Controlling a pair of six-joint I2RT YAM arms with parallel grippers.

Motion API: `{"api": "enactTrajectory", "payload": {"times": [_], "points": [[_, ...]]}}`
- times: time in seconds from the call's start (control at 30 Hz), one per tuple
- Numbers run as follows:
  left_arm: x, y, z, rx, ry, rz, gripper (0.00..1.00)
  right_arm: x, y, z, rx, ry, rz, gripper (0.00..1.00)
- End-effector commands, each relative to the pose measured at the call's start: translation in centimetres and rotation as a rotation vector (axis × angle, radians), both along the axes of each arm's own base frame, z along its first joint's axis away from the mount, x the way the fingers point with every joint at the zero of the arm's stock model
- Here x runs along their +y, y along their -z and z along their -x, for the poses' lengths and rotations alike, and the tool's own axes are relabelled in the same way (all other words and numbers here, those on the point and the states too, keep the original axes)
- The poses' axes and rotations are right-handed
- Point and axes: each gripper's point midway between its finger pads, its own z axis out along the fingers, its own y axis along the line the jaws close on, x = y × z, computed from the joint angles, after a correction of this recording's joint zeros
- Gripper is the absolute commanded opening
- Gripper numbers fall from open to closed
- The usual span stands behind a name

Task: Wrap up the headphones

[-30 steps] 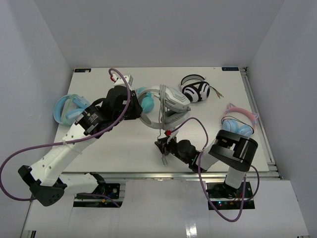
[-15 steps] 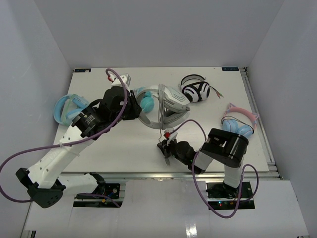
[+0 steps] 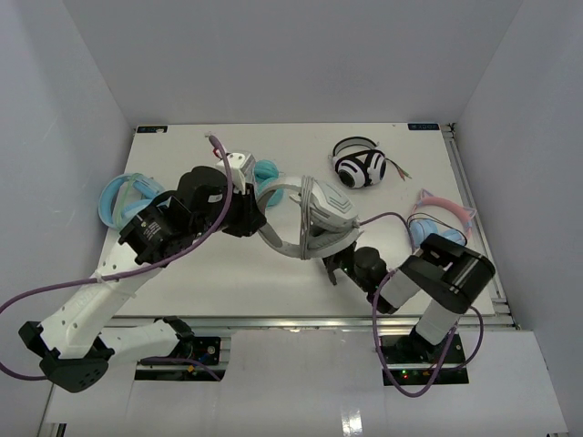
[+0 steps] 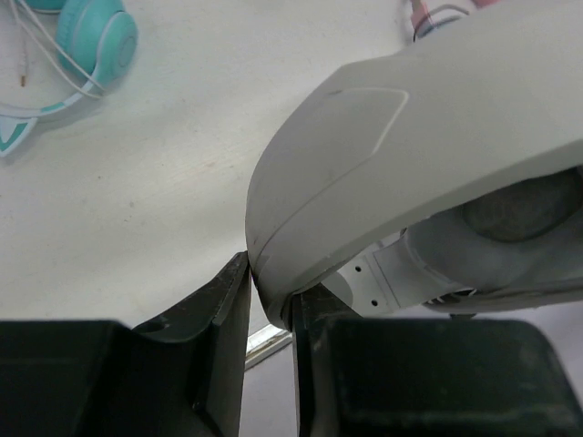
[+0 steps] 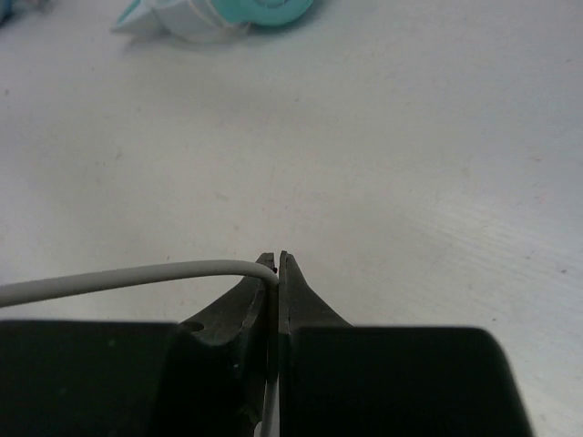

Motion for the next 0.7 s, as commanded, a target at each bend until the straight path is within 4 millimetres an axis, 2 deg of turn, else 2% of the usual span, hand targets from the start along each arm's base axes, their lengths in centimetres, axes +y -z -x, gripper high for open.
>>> {"api": "enactTrajectory", "payload": {"times": [0.0,0.1,0.13,0.2,0.23,0.27,0.33,0.4,0.43,0.5,0.67], "points": [[-0.7,-4.1,3.2,-0.16,0.252,0.062,0.0,-2.3,-11.5,-3.0,-0.238,0.104,-0.29,0.08],[0.2,-2.2,2.6,-0.184,0.258,-0.035,0.0,-3.3,-14.0,-4.7,-0.234,0.123,-0.25,0.08],[0.4,-1.6,2.3,-0.189,0.259,-0.069,0.0,-4.0,-15.7,-5.5,-0.244,0.142,-0.221,0.08],[0.4,-0.4,1.9,-0.188,0.277,-0.118,0.0,-3.9,-15.3,-5.9,-0.185,0.109,-0.091,0.08],[0.2,0.2,1.7,-0.188,0.296,-0.139,0.0,-3.9,-17.3,-6.3,-0.226,0.105,-0.078,0.08],[0.1,0.6,1.6,-0.194,0.316,-0.161,0.0,-3.8,-17.0,-6.1,-0.196,0.077,-0.023,0.08],[0.0,1.6,0.8,-0.189,0.316,-0.2,0.0,-3.9,-19.9,-6.5,-0.214,0.058,0.028,0.08],[0.0,2.5,-0.1,-0.181,0.296,-0.243,0.0,-3.3,-21.5,-6.0,-0.18,-0.023,0.076,0.08],[0.1,3.1,-0.6,-0.175,0.286,-0.272,0.0,-3.3,-22.0,-5.8,-0.149,-0.034,0.105,0.08],[0.1,4.0,-1.5,-0.18,0.293,-0.325,0.0,-3.6,-21.9,-5.0,-0.079,-0.063,0.162,0.08],[-0.1,7.0,-3.5,-0.157,0.306,-0.456,0.0,-3.9,-24.6,-4.5,-0.065,-0.095,0.232,0.08]]}}
